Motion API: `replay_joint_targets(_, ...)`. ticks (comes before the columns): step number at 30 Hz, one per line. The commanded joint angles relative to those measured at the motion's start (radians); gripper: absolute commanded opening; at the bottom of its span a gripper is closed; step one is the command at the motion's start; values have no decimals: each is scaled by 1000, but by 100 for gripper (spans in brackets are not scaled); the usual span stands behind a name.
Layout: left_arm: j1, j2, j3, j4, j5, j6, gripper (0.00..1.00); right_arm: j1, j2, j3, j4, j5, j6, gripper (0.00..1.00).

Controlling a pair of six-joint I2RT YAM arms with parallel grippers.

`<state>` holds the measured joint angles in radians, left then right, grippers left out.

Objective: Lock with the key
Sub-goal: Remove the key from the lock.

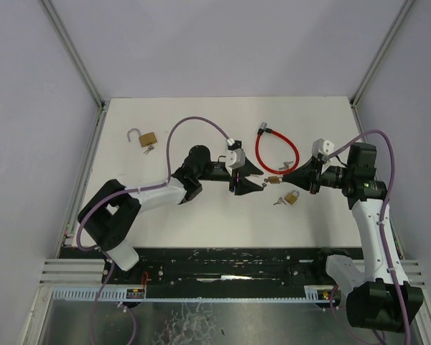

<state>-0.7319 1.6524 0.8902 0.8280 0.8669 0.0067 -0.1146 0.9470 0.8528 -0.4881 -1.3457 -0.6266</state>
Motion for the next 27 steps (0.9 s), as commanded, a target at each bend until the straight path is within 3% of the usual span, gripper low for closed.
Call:
replay_joint_targets(1, 3, 19, 42, 20, -2, -19, 50, 27, 7, -1, 6, -18, -35, 0)
replay_joint_targets(9, 0, 34, 67, -17, 15, -18, 41, 50, 17, -7, 1, -6, -47, 0)
replay_joint_targets(17, -6, 52, 107, -104, 51, 21, 23, 55, 14, -3, -3, -4, -53, 0)
replay_joint_targets(27, -8, 67, 146, -188, 94, 53, 27, 55, -2, 14, -21, 6, -68, 0)
